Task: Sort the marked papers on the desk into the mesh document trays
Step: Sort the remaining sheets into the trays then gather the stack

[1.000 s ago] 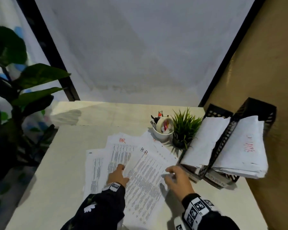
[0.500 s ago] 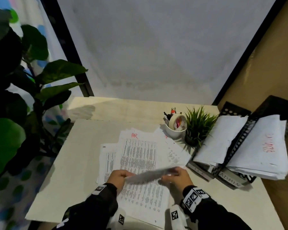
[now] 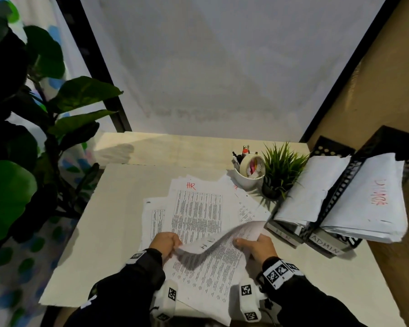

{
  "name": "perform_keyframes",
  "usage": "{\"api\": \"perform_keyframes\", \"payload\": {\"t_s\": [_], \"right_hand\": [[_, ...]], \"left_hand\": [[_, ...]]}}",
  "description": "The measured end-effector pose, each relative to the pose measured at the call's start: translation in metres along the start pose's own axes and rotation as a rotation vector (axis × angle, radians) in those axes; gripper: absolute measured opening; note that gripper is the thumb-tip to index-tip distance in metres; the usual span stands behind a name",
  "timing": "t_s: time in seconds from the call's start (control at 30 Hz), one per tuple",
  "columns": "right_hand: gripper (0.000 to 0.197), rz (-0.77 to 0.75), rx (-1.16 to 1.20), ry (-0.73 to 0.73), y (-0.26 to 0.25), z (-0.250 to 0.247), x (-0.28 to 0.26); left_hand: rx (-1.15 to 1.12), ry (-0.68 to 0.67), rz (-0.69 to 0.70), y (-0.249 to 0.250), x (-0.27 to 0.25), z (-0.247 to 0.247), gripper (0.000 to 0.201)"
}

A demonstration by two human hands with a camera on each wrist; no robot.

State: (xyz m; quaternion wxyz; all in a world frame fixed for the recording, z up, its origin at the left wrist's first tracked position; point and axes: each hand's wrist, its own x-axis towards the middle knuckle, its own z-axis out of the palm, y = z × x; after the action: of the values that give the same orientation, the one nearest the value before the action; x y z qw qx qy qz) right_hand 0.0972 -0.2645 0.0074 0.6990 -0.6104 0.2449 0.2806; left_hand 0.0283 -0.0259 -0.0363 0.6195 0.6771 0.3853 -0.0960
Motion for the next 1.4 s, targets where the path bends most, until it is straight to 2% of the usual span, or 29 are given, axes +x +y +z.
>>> {"api": "perform_keyframes", "payload": {"t_s": [0.07, 0.1, 0.13, 0.17, 0.23, 0.27, 0.3, 0.37, 0.5, 0.57, 0.63, 0.67, 0.7, 0.73, 0.77, 0.8, 0.83, 0.87, 0.9, 0.93, 1.03, 1.1, 1.13, 1.2, 1.27, 1.33, 1.4], "right_hand": [[0.029, 0.013, -0.095, -0.003, 0.000, -0.001, -0.001], [0.020, 0.017, -0.104, -0.019, 0.000, -0.002, -0.002], [0.015, 0.004, -0.132, -0.034, 0.000, -0.003, -0.003], [0.016, 0.006, -0.157, -0.030, 0.001, -0.004, -0.001], [0.025, 0.022, -0.187, -0.052, 0.003, -0.006, -0.002], [0.029, 0.032, -0.211, -0.055, 0.003, -0.008, -0.001], [0.024, 0.046, -0.265, -0.054, 0.002, -0.010, -0.002], [0.012, 0.074, -0.338, -0.007, 0.003, -0.014, -0.001], [0.017, 0.021, -0.259, 0.026, 0.009, -0.021, 0.007], [0.016, -0.027, -0.255, 0.046, 0.007, -0.026, 0.008], [0.012, -0.050, -0.187, 0.021, 0.006, -0.029, 0.012], [0.014, -0.121, -0.142, 0.026, 0.007, -0.029, 0.017], [0.014, -0.111, 0.029, -0.125, 0.009, -0.029, 0.022], [0.016, -0.189, -0.018, -0.304, 0.013, -0.035, 0.033], [0.026, -0.341, -0.081, -0.296, 0.023, -0.041, 0.042], [0.027, -0.267, -0.021, -0.307, 0.021, -0.039, 0.039], [0.018, -0.164, 0.038, -0.259, 0.013, -0.032, 0.029], [0.013, -0.230, -0.083, -0.010, 0.007, -0.027, 0.022], [0.015, -0.142, -0.168, 0.058, 0.003, -0.028, 0.025], [0.018, -0.053, -0.188, 0.064, 0.000, -0.030, 0.027], [0.024, -0.060, -0.139, 0.082, -0.002, -0.030, 0.025], [0.033, -0.055, -0.036, 0.068, 0.007, -0.033, 0.029], [0.033, -0.057, -0.032, 0.084, 0.010, -0.035, 0.033], [0.025, -0.026, -0.112, 0.155, 0.014, -0.040, 0.038], [0.036, -0.020, -0.134, 0.196, 0.015, -0.042, 0.035], [0.035, -0.005, -0.134, 0.187, 0.015, -0.040, 0.030], [0.030, 0.028, -0.163, 0.172, 0.017, -0.039, 0.030]], "left_hand": [[0.074, 0.166, 0.045, 0.003, 0.004, -0.003, 0.039], [0.151, 0.271, 0.054, 0.006, 0.003, -0.006, 0.028], [0.226, 0.352, 0.047, 0.007, 0.005, -0.009, 0.025], [0.268, 0.383, 0.012, 0.007, 0.006, -0.010, 0.039], [0.235, 0.315, -0.055, 0.012, 0.004, -0.008, 0.076], [0.222, 0.277, -0.068, 0.014, 0.004, -0.006, 0.083], [0.235, 0.254, -0.072, 0.016, 0.003, -0.003, 0.081], [0.293, 0.266, -0.033, 0.017, 0.004, -0.003, 0.064], [0.346, 0.310, 0.116, 0.019, 0.005, -0.015, 0.040], [0.317, 0.305, 0.160, 0.015, 0.004, -0.023, 0.014], [0.174, 0.262, 0.157, 0.008, 0.003, -0.031, 0.027], [0.068, 0.223, 0.129, 0.006, -0.001, -0.034, 0.032], [0.013, 0.176, 0.100, 0.004, -0.005, -0.035, 0.031], [0.015, 0.123, 0.084, 0.004, -0.009, -0.035, 0.029], [0.044, 0.077, 0.091, 0.003, -0.013, -0.032, 0.028], [0.064, 0.035, 0.098, 0.002, -0.017, -0.029, 0.030], [0.073, -0.007, 0.100, 0.003, -0.021, -0.025, 0.034], [0.077, -0.052, 0.090, 0.003, -0.025, -0.022, 0.037], [0.082, -0.095, 0.077, 0.002, -0.027, -0.018, 0.039], [0.098, -0.134, 0.059, 0.003, -0.029, -0.015, 0.040], [0.169, -0.195, 0.035, 0.008, -0.038, -0.002, 0.043], [0.111, -0.111, 0.050, 0.011, -0.039, 0.003, 0.048], [0.070, -0.015, 0.060, 0.009, -0.034, 0.004, 0.049], [0.130, 0.259, 0.038, 0.005, -0.018, 0.001, 0.044], [0.203, 0.394, -0.030, 0.005, -0.013, -0.002, 0.033], [0.216, 0.345, -0.103, 0.009, -0.011, 0.002, 0.038], [0.216, 0.262, -0.146, 0.011, -0.010, 0.009, 0.056]]}}
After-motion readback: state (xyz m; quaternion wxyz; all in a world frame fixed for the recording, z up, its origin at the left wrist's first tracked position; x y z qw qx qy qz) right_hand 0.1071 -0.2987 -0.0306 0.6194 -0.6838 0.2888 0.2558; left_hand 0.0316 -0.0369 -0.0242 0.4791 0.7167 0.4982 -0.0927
